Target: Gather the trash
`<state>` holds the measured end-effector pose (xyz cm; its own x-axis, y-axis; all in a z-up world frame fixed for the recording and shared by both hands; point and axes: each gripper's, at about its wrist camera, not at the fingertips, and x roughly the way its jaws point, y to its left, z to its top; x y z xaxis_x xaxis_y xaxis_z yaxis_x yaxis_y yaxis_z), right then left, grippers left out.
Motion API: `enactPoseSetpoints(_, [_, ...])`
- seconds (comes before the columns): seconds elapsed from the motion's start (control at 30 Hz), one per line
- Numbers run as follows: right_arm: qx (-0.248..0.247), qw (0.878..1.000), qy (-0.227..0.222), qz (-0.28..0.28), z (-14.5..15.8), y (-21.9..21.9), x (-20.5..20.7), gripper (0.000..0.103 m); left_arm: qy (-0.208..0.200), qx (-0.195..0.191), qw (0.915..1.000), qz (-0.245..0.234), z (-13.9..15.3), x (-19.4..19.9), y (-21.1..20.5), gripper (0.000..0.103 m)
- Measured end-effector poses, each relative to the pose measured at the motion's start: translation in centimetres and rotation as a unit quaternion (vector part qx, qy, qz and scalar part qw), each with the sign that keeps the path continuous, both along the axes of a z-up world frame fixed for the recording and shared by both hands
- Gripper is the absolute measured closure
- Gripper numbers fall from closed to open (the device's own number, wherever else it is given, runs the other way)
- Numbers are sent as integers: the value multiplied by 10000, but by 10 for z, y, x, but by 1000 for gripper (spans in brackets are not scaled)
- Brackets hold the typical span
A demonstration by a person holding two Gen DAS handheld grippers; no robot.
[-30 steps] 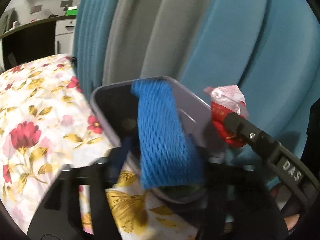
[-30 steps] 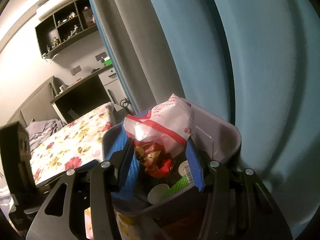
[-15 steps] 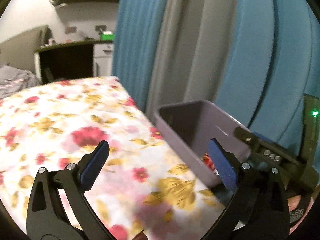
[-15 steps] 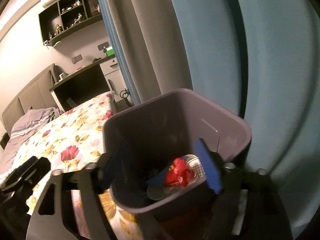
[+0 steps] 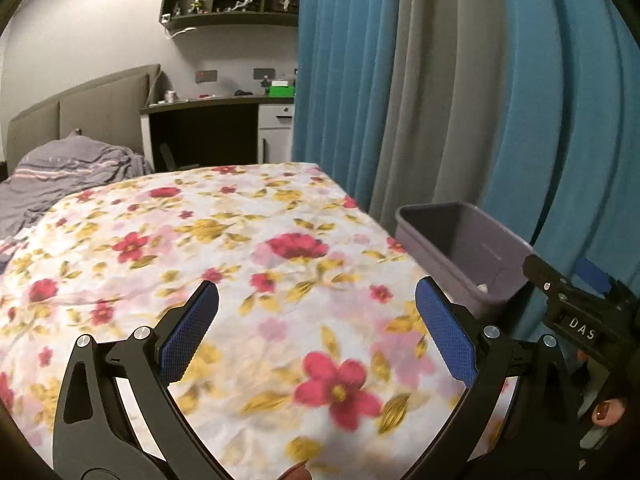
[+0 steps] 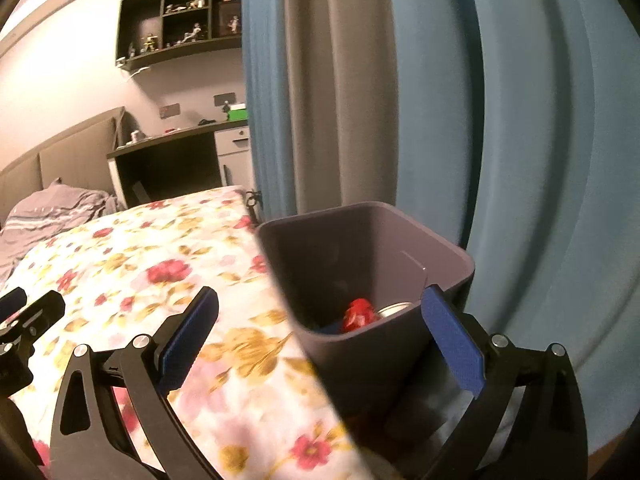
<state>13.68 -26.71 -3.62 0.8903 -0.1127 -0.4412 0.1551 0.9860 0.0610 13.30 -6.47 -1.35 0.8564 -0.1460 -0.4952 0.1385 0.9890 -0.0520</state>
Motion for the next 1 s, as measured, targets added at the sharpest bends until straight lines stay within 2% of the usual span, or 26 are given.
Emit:
enactPoseSetpoints(0.27, [-208,9997,-116,83,7,40,-35,5,-145,87,9995,284,10,-39,33,6])
enactPoseSetpoints(0.53, [-514,9979,-278,274,16,77,-66,5,-312,-21,9984,462,21,-68,53,6])
enactPoseSetpoints(1.0, [-530,9969,-496,310,24,94,-91,5,-313,-115,9985,435,21,-92,62,6])
